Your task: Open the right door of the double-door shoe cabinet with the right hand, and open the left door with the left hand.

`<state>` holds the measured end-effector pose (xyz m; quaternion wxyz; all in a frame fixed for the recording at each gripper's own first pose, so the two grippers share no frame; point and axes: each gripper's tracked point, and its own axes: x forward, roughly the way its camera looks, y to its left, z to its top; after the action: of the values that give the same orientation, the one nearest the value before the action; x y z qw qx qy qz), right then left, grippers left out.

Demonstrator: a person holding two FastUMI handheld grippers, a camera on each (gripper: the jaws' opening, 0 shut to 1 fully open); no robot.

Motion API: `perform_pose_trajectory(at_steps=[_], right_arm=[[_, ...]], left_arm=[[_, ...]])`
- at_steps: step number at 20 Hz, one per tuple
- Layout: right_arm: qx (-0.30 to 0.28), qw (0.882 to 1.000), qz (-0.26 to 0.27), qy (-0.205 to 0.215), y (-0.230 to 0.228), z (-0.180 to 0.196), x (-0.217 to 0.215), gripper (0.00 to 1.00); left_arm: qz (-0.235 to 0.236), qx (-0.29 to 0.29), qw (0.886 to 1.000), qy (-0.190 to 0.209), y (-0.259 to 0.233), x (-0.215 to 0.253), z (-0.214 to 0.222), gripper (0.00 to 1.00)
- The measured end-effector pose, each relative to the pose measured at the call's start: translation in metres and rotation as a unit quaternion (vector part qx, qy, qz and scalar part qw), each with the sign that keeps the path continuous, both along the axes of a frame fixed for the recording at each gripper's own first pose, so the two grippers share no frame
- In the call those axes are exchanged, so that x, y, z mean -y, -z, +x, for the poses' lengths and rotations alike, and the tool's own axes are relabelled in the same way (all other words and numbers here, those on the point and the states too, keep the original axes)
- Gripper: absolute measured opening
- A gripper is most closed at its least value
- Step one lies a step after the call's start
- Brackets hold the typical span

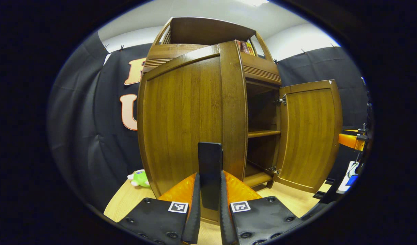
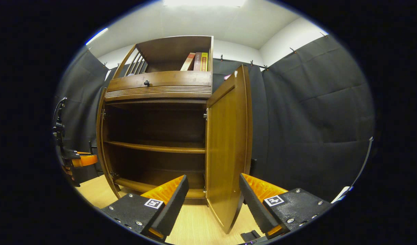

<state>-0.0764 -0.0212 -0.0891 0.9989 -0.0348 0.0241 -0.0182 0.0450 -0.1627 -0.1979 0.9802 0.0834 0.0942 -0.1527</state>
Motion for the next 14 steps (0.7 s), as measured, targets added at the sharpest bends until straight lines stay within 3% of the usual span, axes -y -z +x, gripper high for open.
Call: perform_pose_trajectory(at_steps=[11,14], right_arm=[[-0.004,1.0,0.004,-0.025,0.005,0.013,-0.034,0.92],[-0.004,0.999,0.003,-0.032,0.007,0.012,-0.042,0.92]], left_arm=[[0.006,0.004,1.0,-0.012,-0.002,-0.009,-0.001,0.32],[0.012,0.009,1.0,-0.019,-0.004,-0.013,-0.003,0.27]])
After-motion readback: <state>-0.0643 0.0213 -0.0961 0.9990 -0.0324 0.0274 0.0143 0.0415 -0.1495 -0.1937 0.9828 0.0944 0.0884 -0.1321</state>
